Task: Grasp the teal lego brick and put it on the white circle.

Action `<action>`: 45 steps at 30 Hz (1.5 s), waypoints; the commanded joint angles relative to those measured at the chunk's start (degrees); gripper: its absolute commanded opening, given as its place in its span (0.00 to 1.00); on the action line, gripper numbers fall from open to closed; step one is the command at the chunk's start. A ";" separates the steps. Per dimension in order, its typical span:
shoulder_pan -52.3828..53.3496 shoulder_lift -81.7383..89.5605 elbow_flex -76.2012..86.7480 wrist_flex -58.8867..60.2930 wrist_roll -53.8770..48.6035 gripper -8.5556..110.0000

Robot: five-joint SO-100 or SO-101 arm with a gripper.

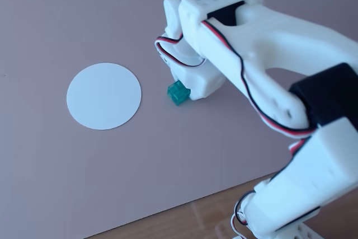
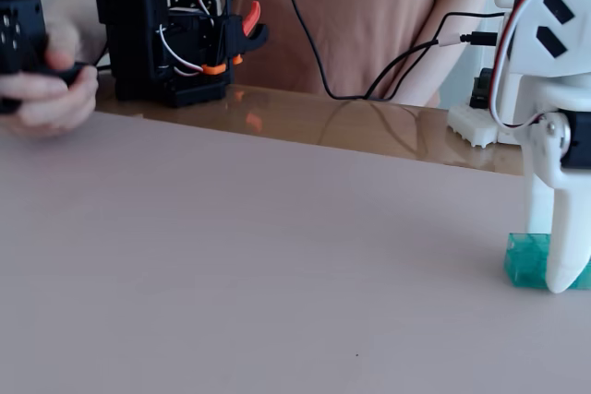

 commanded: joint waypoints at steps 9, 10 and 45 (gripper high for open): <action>0.88 29.53 -1.76 10.28 1.67 0.07; -0.09 30.06 -3.60 11.60 1.67 0.07; -22.68 -24.79 -43.15 22.59 -5.45 0.40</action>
